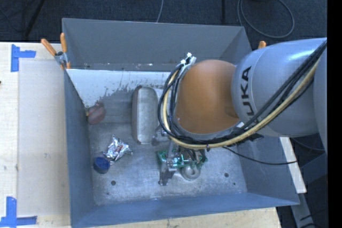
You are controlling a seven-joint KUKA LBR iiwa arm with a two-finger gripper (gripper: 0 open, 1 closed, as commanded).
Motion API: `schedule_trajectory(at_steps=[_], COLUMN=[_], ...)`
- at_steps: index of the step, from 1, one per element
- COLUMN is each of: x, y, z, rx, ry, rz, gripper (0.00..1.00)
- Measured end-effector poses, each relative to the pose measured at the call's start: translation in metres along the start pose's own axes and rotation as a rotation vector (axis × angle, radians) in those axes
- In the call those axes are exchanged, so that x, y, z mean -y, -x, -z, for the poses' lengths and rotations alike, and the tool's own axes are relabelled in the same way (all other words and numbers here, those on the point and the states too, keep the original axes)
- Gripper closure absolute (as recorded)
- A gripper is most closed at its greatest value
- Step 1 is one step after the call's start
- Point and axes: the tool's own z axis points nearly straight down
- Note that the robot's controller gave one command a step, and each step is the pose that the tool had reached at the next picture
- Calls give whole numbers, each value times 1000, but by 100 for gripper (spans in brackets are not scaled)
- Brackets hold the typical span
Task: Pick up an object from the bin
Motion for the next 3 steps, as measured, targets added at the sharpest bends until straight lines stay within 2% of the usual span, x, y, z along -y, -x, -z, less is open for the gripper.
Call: schedule_trajectory(at_steps=[1,3], x=[86,84], y=[34,35], z=[-103,-100], rx=[5,3], ry=[1,2], rz=[26,21], gripper=[0,0])
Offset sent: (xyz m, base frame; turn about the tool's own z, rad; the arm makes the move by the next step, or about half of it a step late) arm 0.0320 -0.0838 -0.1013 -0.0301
